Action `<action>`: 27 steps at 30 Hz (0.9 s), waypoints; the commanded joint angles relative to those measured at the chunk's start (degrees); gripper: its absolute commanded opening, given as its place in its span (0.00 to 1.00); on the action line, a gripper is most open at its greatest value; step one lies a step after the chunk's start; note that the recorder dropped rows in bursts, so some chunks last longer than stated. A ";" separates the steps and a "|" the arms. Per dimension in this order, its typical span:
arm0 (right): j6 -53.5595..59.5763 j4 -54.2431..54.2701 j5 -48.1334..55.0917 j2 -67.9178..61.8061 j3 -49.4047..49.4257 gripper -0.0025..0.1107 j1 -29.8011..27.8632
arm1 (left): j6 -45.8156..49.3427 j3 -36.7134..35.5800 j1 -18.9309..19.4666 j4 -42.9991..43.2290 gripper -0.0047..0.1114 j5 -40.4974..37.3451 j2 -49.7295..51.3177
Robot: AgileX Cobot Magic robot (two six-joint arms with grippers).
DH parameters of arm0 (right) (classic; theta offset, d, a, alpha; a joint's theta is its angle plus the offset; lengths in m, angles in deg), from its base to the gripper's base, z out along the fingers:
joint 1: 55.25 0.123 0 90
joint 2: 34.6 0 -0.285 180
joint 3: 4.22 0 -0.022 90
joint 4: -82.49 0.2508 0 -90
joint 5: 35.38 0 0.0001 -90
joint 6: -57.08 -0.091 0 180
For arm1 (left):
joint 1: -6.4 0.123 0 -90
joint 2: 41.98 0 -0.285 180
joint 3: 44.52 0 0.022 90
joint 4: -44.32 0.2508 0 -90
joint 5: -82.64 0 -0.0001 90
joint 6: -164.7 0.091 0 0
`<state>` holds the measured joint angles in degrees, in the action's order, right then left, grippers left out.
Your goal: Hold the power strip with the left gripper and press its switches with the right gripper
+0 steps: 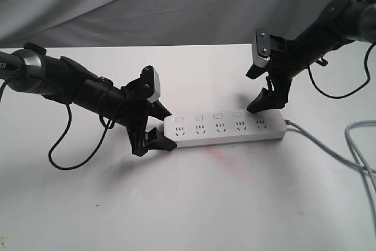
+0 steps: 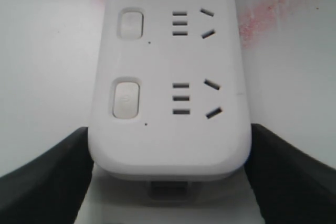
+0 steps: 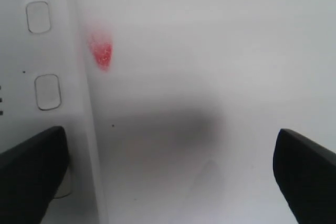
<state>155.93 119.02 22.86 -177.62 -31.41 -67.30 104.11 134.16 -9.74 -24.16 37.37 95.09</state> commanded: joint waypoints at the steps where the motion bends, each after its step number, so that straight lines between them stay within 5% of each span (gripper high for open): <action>1: 0.93 4.67 -0.62 2.48 0.62 0.88 -0.01 | 0.60 0.22 -0.04 1.33 0.04 3.04 0.32; 11: 0.06 20.69 1.52 7.76 0.62 0.88 -0.01 | 0.60 0.22 -0.04 1.33 0.04 3.04 0.32; 27: -3.49 25.54 11.73 9.80 0.62 0.88 0.12 | 0.60 0.22 -0.04 1.33 0.04 3.04 0.32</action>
<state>154.93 143.77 33.63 -169.70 -31.00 -67.30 104.11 134.16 -9.74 -24.16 37.37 95.09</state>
